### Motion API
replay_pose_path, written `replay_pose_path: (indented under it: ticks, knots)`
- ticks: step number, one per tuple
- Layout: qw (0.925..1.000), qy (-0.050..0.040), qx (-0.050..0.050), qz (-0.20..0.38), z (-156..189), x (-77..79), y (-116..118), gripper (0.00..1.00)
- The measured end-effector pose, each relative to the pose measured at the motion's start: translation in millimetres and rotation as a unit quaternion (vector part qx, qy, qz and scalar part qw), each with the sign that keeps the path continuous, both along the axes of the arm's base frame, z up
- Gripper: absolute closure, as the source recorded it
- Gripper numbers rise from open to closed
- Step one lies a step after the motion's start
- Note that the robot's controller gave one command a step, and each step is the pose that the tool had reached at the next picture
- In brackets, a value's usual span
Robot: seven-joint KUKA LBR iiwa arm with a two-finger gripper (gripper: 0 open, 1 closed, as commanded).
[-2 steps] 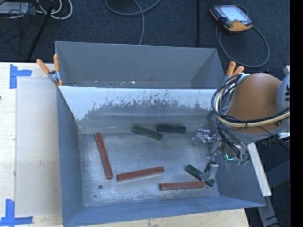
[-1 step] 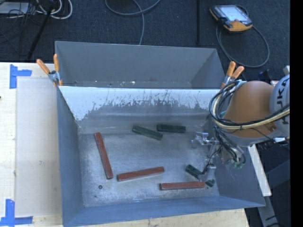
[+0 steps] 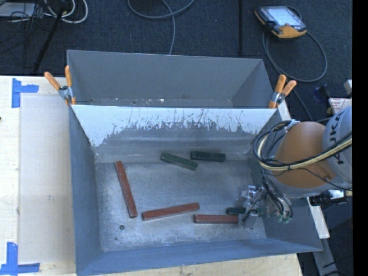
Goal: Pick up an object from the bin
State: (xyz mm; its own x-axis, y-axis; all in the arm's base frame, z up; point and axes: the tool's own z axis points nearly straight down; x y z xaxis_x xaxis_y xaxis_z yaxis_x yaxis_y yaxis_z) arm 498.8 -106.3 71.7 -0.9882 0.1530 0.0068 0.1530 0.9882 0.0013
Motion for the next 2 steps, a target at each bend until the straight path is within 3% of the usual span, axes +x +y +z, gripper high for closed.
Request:
replay_pose_path:
  ticks: [1, 2]
  knots:
    - [1.0000, 0.0000, 0.000, 0.000, 0, 0.1, 0, 1.00]
    - [1.0000, 0.0002, 0.000, 0.002, 49, -4.5, -2, 1.00]
